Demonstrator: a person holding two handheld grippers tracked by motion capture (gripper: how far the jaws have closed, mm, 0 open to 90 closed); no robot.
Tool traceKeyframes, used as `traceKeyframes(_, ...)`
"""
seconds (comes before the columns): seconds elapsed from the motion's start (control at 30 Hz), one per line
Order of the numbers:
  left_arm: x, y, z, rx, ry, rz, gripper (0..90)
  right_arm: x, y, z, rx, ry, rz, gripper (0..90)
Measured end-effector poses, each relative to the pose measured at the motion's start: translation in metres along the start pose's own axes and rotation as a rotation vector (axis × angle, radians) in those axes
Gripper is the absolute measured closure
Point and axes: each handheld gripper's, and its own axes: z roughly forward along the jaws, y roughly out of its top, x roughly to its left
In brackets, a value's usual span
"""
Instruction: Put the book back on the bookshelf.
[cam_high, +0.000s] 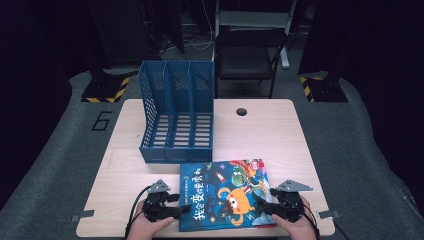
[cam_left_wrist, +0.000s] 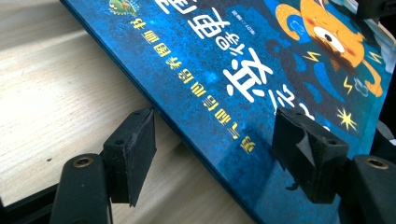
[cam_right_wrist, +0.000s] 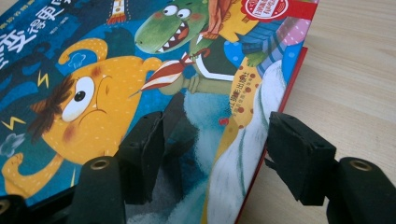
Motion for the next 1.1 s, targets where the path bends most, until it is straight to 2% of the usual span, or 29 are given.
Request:
traceKeyframes(0.2,0.007,0.001,-0.002,-0.003,0.003,-0.027,30.6,0.007,0.001,0.003,0.005,0.015,-0.036,37.5)
traceKeyframes(0.3,0.009,0.002,-0.002,-0.002,0.008,-0.023,30.5,0.009,0.002,0.004,0.006,0.013,-0.036,37.4)
traceKeyframes(0.37,0.010,0.002,-0.002,-0.006,0.005,-0.043,30.5,0.009,0.001,0.004,0.002,0.018,-0.034,37.4)
traceKeyframes(0.4,0.011,0.003,-0.002,-0.009,0.013,-0.035,30.5,0.009,0.001,0.005,-0.005,0.023,-0.031,37.4)
traceKeyframes(0.53,0.014,0.004,-0.002,-0.019,0.020,-0.052,30.6,0.010,0.003,0.007,-0.013,0.029,-0.031,37.1)
traceKeyframes(0.63,0.017,0.005,-0.003,-0.018,0.021,-0.044,30.7,0.012,0.004,0.009,-0.020,0.026,-0.041,36.3)
traceKeyframes(0.77,0.020,0.004,-0.004,-0.030,0.020,-0.066,30.6,0.012,0.005,0.012,-0.021,0.029,-0.061,36.0)
traceKeyframes(0.83,0.021,0.003,-0.004,-0.040,0.029,-0.055,29.8,0.013,0.005,0.013,-0.023,0.032,-0.065,35.9)
traceKeyframes(0.9,0.020,0.002,-0.002,-0.036,0.020,-0.050,27.4,0.014,0.005,0.013,-0.028,0.036,-0.059,35.8)
traceKeyframes(0.97,0.017,0.000,0.001,-0.025,-0.009,-0.078,23.7,0.013,0.004,0.013,-0.023,0.032,-0.059,35.8)
traceKeyframes(1.03,0.015,-0.002,0.003,-0.014,-0.038,-0.082,22.1,0.012,0.004,0.013,-0.013,0.044,-0.064,35.9)
traceKeyframes(1.1,0.013,-0.004,0.004,-0.017,-0.040,-0.084,20.1,0.011,0.003,0.012,-0.005,0.054,-0.054,35.8)
